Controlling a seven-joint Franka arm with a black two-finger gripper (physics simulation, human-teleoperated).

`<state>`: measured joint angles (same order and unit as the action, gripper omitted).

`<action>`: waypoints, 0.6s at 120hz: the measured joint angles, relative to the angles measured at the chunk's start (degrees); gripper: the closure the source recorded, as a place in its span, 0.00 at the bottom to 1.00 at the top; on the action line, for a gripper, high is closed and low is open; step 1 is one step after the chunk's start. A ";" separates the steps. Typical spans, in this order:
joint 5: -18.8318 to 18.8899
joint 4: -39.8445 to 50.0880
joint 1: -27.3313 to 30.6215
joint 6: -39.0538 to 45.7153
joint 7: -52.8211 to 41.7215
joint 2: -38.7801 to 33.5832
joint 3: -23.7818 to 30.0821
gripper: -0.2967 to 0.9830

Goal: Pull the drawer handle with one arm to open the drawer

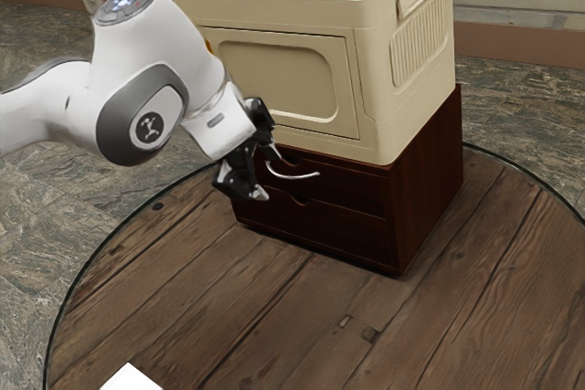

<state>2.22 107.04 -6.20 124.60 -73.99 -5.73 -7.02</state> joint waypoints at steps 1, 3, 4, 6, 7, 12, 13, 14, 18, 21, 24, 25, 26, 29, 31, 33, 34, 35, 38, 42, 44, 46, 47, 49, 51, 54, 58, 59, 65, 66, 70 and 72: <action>0.00 0.03 0.04 0.17 -0.25 0.11 0.00 0.45; 0.01 0.06 0.10 0.50 -0.73 0.32 0.00 0.45; 0.01 0.07 0.13 0.66 -0.97 0.42 0.00 0.46; 0.01 0.08 0.18 0.96 -1.43 0.67 -0.03 0.47; 0.01 0.09 0.20 1.10 -1.66 0.78 -0.04 0.47; 0.00 0.11 0.31 1.73 -2.75 1.21 -0.09 0.49; 0.00 0.11 0.33 1.84 -2.96 1.29 -0.11 0.49; -0.01 0.12 0.35 1.94 -3.17 1.37 -0.12 0.49; -0.01 0.12 0.41 2.37 -3.96 1.66 -0.16 0.50; -0.01 0.12 0.41 2.66 -4.53 1.92 -0.25 0.51; -0.03 0.12 0.45 2.92 -5.07 2.20 -0.32 0.51; -0.04 0.12 0.47 3.00 -5.25 2.33 -0.34 0.52; -0.05 0.12 0.50 3.08 -5.42 2.45 -0.36 0.52; -0.10 0.13 0.57 3.29 -5.93 2.77 -0.39 0.52; -0.13 0.13 0.60 3.44 -6.26 2.91 -0.43 0.52; -0.16 0.14 0.63 3.58 -6.58 3.01 -0.46 0.53; -0.18 0.15 0.65 3.64 -6.73 3.07 -0.47 0.53; -0.20 0.16 0.66 3.71 -6.89 3.15 -0.48 0.53; -0.26 0.18 0.72 3.89 -7.33 3.36 -0.50 0.53; -0.35 0.24 0.80 4.10 -7.90 3.55 -0.52 0.53; -0.39 0.26 0.85 4.19 -8.18 3.62 -0.52 0.53; -0.44 0.30 0.90 4.28 -8.44 3.70 -0.53 0.54; -0.45 0.33 0.93 4.32 -8.57 3.77 -0.53 0.54; -0.49 0.37 0.99 4.40 -8.83 3.89 -0.53 0.54; -0.53 0.39 1.00 4.49 -9.07 4.01 -0.57 0.53; -0.56 0.42 0.86 4.64 -9.43 4.12 -0.73 0.52; -0.64 0.56 0.94 4.78 -9.88 4.18 -0.67 0.52; -0.66 0.66 0.94 4.83 -9.99 4.18 -0.69 0.52; -0.76 1.35 0.96 5.13 -10.60 4.05 -0.74 0.54; -0.78 1.44 0.98 5.18 -10.69 4.02 -0.74 0.54; -0.84 1.71 1.00 5.33 -11.06 3.93 -0.79 0.57; -0.87 1.83 1.00 5.39 -11.24 3.86 -0.81 0.59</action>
<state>1.35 108.86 -5.20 129.99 -85.23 -1.88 -7.84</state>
